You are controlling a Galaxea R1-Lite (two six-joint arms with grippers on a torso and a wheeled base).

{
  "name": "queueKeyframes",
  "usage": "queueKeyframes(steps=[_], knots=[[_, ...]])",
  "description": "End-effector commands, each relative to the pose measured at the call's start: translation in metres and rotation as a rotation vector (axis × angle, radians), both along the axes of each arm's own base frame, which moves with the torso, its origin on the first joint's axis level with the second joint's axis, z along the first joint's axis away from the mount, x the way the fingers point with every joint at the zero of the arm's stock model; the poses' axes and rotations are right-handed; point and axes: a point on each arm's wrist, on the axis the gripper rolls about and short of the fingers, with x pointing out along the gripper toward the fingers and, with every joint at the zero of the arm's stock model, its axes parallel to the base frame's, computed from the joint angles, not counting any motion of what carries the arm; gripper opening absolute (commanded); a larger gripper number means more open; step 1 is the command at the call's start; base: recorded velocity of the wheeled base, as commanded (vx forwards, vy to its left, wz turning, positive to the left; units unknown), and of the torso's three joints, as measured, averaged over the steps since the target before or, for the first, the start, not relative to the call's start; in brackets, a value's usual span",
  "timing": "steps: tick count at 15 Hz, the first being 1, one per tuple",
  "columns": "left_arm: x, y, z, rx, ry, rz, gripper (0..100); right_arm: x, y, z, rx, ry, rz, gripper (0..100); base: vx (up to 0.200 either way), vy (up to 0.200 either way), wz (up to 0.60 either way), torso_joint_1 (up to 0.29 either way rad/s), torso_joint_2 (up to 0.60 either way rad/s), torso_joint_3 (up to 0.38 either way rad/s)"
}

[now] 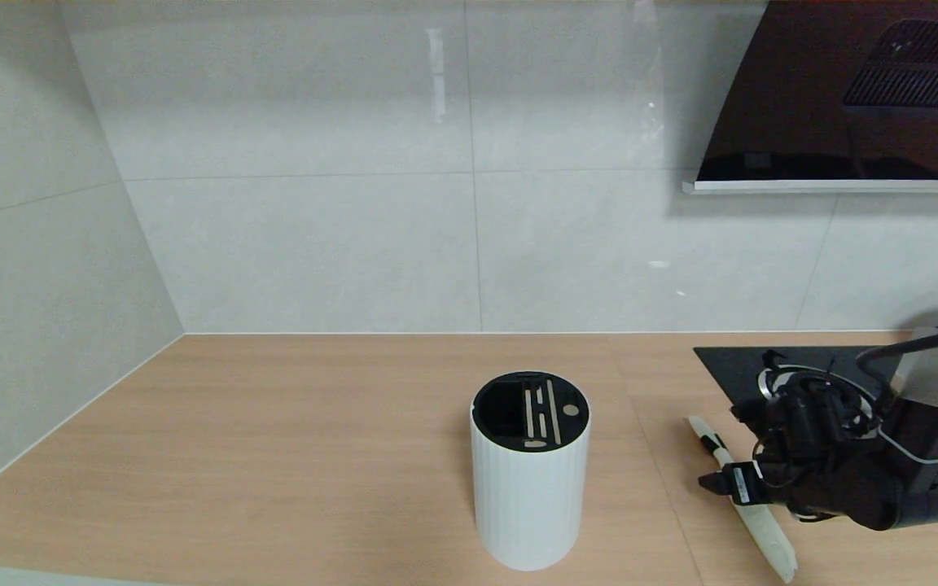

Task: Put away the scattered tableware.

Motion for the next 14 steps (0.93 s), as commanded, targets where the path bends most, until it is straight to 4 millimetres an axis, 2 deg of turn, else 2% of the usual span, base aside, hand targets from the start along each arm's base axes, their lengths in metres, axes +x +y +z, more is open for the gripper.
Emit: queueKeyframes(steps=[1, 12, 13, 14], knots=[[0.0, 0.0, -0.0001, 0.0, 0.0, 0.0, 100, 0.0021, -0.002, -0.0077, -0.001, 0.016, -0.004, 100, 0.0, 0.0, 0.0, 0.0, 0.0, 0.0], [0.0, 0.0, -0.0001, 0.0, 0.0, 0.0, 100, 0.0078, -0.0039, -0.0141, -0.005, 0.017, -0.018, 100, 0.0, 0.0, 0.0, 0.0, 0.0, 0.0], [0.0, 0.0, -0.0001, 0.0, 0.0, 0.0, 100, 0.0078, -0.0039, -0.0141, -0.005, 0.017, -0.018, 0, 0.0, 0.0, 0.0, 0.0, 0.0, 0.0], [0.0, 0.0, -0.0001, 0.0, 0.0, 0.0, 100, 0.0077, -0.0039, -0.0146, -0.005, 0.019, -0.018, 0, 0.0, 0.0, 0.0, 0.0, 0.0, 0.0]])
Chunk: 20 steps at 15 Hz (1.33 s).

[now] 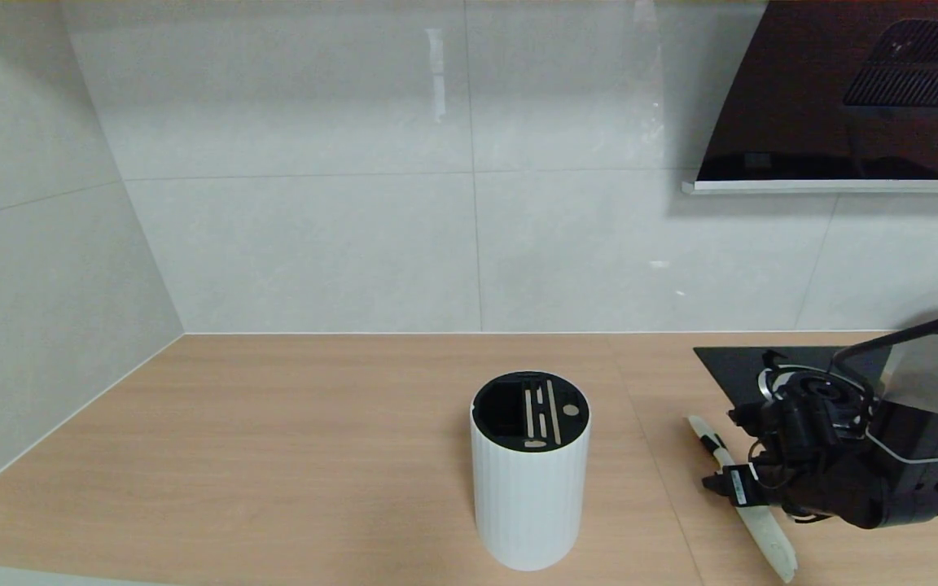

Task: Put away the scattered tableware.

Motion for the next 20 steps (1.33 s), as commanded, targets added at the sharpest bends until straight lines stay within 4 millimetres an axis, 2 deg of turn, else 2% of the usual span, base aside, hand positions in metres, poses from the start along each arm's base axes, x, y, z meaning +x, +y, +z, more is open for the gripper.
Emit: queueKeyframes(steps=[1, 7, 10, 13, 15, 17, 18, 20], knots=[[0.0, 0.0, 0.0, 0.0, -0.001, 0.0, 100, 0.0, 0.0, 0.0, 0.0, 0.001, 0.001, 0, 0.0, 0.0, 0.0, 0.0, 0.0, 0.0], [0.0, 0.0, 0.0, 0.0, -0.001, 0.0, 100, -0.001, 0.0, -0.004, -0.001, 0.012, 0.002, 0, 0.0, 0.0, 0.0, 0.0, 0.0, 0.0], [0.0, 0.0, 0.0, 0.002, -0.001, 0.0, 100, -0.001, 0.0, 0.001, 0.0, -0.002, -0.001, 0, 0.0, 0.0, 0.0, 0.0, 0.0, 0.0], [0.0, 0.0, 0.0, 0.003, -0.001, 0.0, 100, -0.004, 0.0, 0.029, 0.011, -0.069, -0.009, 0, 0.0, 0.0, 0.0, 0.0, 0.0, 0.0], [0.0, 0.0, 0.0, 0.003, -0.001, 0.0, 100, -0.012, 0.002, 0.061, 0.024, -0.147, -0.01, 0, 0.0, 0.0, 0.0, 0.0, 0.0, 0.0], [0.0, 0.0, 0.0, 0.002, -0.001, 0.0, 100, -0.017, 0.005, 0.08, 0.027, -0.199, 0.001, 0, 0.0, 0.0, 0.0, 0.0, 0.0, 0.0], [0.0, 0.0, 0.0, 0.002, -0.001, 0.0, 100, -0.025, 0.009, 0.097, 0.033, -0.241, 0.013, 0, 0.0, 0.0, 0.0, 0.0, 0.0, 0.0], [0.0, 0.0, 0.0, 0.0, -0.001, 0.0, 100, -0.034, 0.019, 0.118, 0.041, -0.299, 0.041, 0, 0.0, 0.0, 0.0, 0.0, 0.0, 0.0]])
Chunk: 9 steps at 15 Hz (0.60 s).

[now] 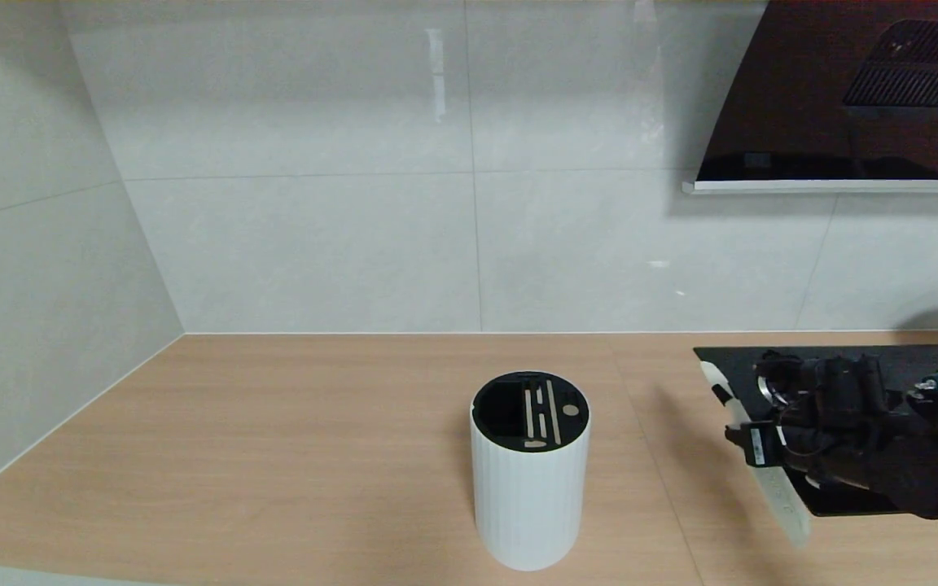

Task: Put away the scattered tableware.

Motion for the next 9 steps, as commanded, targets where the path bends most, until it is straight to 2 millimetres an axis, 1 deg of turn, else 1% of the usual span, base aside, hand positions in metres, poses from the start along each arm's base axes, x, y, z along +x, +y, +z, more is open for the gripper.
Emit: queueKeyframes(steps=[1, 2, 3, 4, 5, 6, 7, 8, 9], knots=[[0.0, 0.0, 0.0, 0.0, -0.001, 0.0, 100, -0.014, 0.013, 0.041, -0.013, -0.128, 0.008, 0, 0.0, 0.0, 0.0, 0.0, 0.0, 0.0], [0.0, 0.0, 0.0, 0.001, -0.002, 0.0, 100, -0.018, 0.019, 0.05, -0.035, -0.165, -0.015, 0, 0.0, 0.0, 0.0, 0.0, 0.0, 0.0], [0.0, 0.0, 0.0, 0.006, 0.001, -0.003, 100, -0.022, 0.027, 0.064, -0.026, -0.211, -0.005, 0, 0.0, 0.0, 0.0, 0.0, 0.0, 0.0], [0.001, 0.0, 0.003, 0.008, 0.005, -0.025, 100, -0.024, 0.041, 0.076, 0.016, -0.253, 0.025, 0, 0.0, 0.0, 0.0, 0.0, 0.0, 0.0], [-0.005, -0.002, 0.026, -0.001, -0.05, -0.081, 100, -0.024, 0.051, 0.089, 0.035, -0.297, 0.052, 0, 0.0, 0.0, 0.0, 0.0, 0.0, 0.0], [-0.008, -0.002, 0.038, -0.017, -0.072, -0.107, 100, -0.023, 0.053, 0.096, 0.04, -0.318, 0.058, 0, 0.0, 0.0, 0.0, 0.0, 0.0, 0.0], [-0.015, -0.004, 0.075, -0.095, -0.042, -0.196, 100, -0.024, 0.062, 0.121, 0.057, -0.363, 0.086, 0, 0.0, 0.0, 0.0, 0.0, 0.0, 0.0], [-0.012, -0.005, 0.097, -0.104, 0.035, -0.287, 100, -0.025, 0.067, 0.138, 0.066, -0.382, 0.103, 0, 0.0, 0.0, 0.0, 0.0, 0.0, 0.0], [-0.003, -0.007, 0.119, -0.116, 0.072, -0.371, 100, -0.026, 0.071, 0.154, 0.075, -0.403, 0.116, 0, 0.0, 0.0, 0.0, 0.0, 0.0, 0.0]])
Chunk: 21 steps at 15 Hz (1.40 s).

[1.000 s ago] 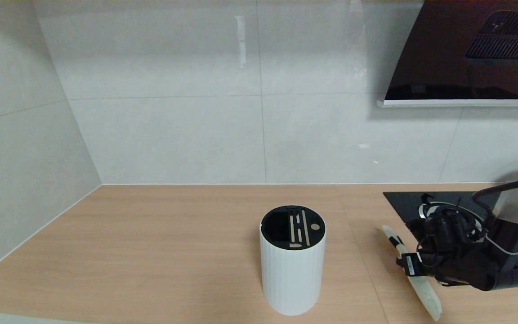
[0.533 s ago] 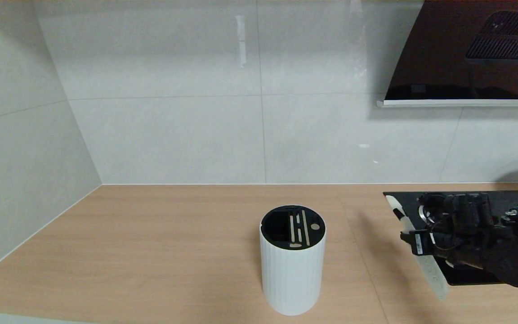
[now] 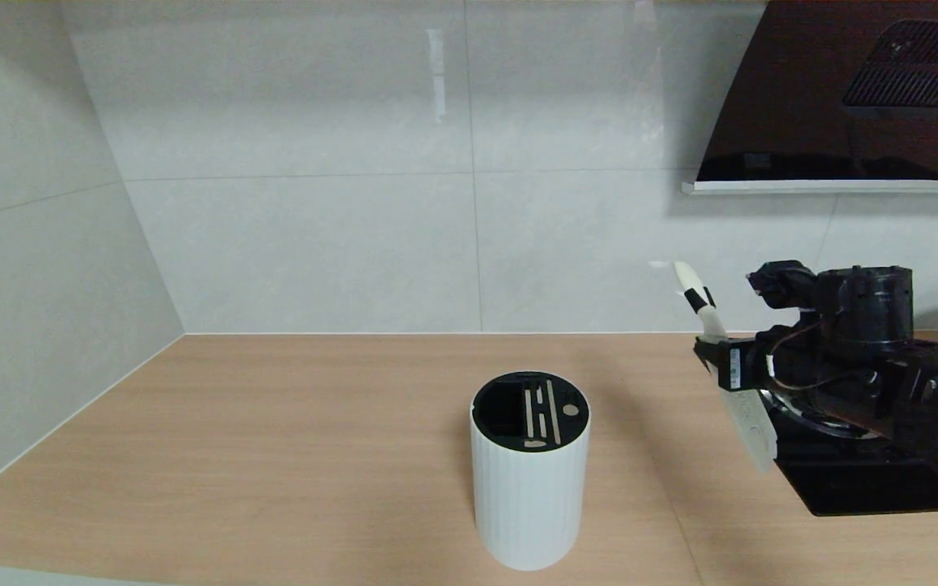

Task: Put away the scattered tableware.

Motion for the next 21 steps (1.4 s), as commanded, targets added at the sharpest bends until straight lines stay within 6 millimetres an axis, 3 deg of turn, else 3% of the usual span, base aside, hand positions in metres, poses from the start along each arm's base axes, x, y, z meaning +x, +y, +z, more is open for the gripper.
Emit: queueKeyframes(steps=[1, 3, 5, 9, 10, 11, 12, 14, 17, 21], knots=[[0.029, -0.005, 0.074, -0.037, 0.14, -0.22, 100, -0.009, 0.014, 0.057, 0.053, -0.144, 0.057, 0, 0.0, 0.0, 0.0, 0.0, 0.0, 0.0], [0.06, -0.007, 0.11, -0.045, 0.186, -0.29, 100, -0.013, 0.023, 0.074, 0.072, -0.191, 0.086, 0, 0.0, 0.0, 0.0, 0.0, 0.0, 0.0], [0.115, -0.015, 0.139, -0.099, 0.268, -0.411, 100, -0.028, 0.03, 0.076, 0.102, -0.172, 0.157, 0, 0.0, 0.0, 0.0, 0.0, 0.0, 0.0], [0.191, -0.057, 0.15, -0.509, 0.376, -0.61, 100, -0.048, 0.048, 0.082, 0.149, -0.169, 0.253, 0, 0.0, 0.0, 0.0, 0.0, 0.0, 0.0], [0.205, -0.062, 0.146, -0.565, 0.396, -0.616, 100, -0.055, 0.057, 0.086, 0.194, -0.15, 0.28, 0, 0.0, 0.0, 0.0, 0.0, 0.0, 0.0], [0.205, -0.062, 0.146, -0.565, 0.396, -0.616, 100, -0.055, 0.057, 0.086, 0.194, -0.15, 0.28, 0, 0.0, 0.0, 0.0, 0.0, 0.0, 0.0], [0.217, -0.069, 0.138, -0.596, 0.433, -0.635, 100, -0.073, 0.069, 0.092, 0.216, -0.099, 0.34, 0, 0.0, 0.0, 0.0, 0.0, 0.0, 0.0], [0.229, -0.095, 0.1, -0.572, 0.497, -0.721, 100, -0.095, 0.087, 0.093, 0.229, -0.004, 0.416, 0, 0.0, 0.0, 0.0, 0.0, 0.0, 0.0], [0.241, -0.116, 0.072, -0.563, 0.448, -0.792, 100, -0.107, 0.099, 0.087, 0.216, 0.024, 0.465, 0, 0.0, 0.0, 0.0, 0.0, 0.0, 0.0], [0.25, -0.142, 0.057, -0.541, 0.456, -0.728, 100, -0.117, 0.108, 0.085, 0.206, 0.029, 0.488, 0, 0.0, 0.0, 0.0, 0.0, 0.0, 0.0]])
